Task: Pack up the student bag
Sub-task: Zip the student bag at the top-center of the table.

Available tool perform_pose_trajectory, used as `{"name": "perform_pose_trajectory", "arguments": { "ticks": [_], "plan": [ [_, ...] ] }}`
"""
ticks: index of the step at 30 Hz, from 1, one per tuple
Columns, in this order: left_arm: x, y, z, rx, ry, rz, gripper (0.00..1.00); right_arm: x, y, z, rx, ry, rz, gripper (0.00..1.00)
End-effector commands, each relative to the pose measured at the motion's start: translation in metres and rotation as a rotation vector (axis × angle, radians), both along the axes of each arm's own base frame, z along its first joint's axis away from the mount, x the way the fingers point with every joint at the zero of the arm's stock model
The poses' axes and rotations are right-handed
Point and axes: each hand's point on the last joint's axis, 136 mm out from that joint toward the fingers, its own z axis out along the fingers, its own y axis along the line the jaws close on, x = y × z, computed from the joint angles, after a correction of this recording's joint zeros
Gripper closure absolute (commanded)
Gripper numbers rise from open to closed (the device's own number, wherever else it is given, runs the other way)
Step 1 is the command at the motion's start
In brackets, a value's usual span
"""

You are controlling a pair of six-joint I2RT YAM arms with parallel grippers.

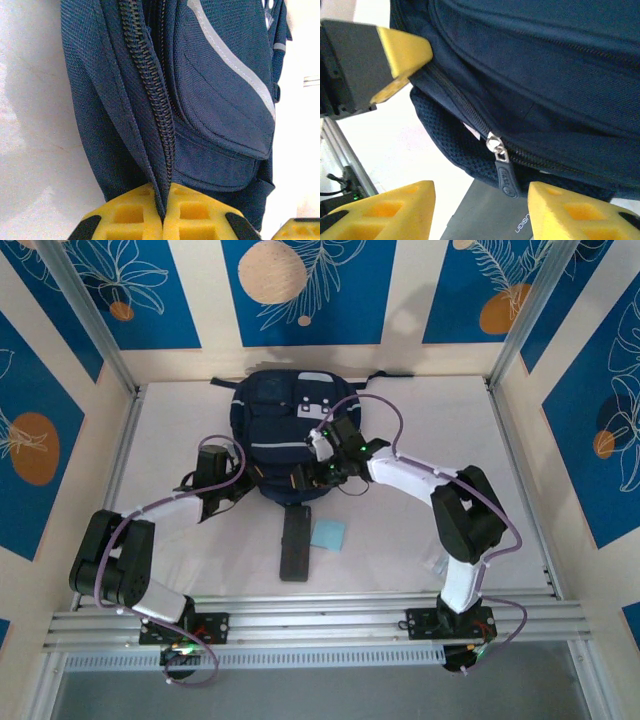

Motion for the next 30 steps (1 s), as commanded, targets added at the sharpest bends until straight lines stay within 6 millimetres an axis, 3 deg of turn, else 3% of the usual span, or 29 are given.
{"name": "perform_pose_trajectory", "arguments": {
  "ticks": [1,11,12,15,20,25,30],
  "plan": [
    [0.017,-0.002,0.029,-0.019,-0.106,-0.007,1.00,-0.004,-0.008,-0.024,-0.102,0.011,-0.032,0.50],
    [0.015,-0.005,0.024,-0.051,-0.087,-0.002,1.00,0.003,0.000,-0.057,-0.223,-0.022,-0.042,0.54],
    [0.014,-0.005,0.023,-0.053,-0.085,-0.003,1.00,0.003,0.001,-0.058,-0.223,-0.024,-0.045,0.56],
    [0.015,-0.005,0.023,-0.052,-0.083,-0.001,1.00,0.005,0.001,-0.057,-0.212,-0.035,-0.056,0.79],
    [0.017,-0.002,0.022,-0.041,-0.085,0.010,1.00,0.005,-0.003,-0.044,-0.195,-0.059,-0.040,1.00],
    [0.027,0.007,0.024,-0.031,-0.094,0.033,1.00,-0.003,-0.032,-0.042,-0.245,-0.012,-0.016,1.00],
    [0.036,0.018,0.030,-0.009,-0.105,0.045,1.00,-0.013,-0.078,-0.056,-0.373,0.036,0.014,1.00]
  ]
}}
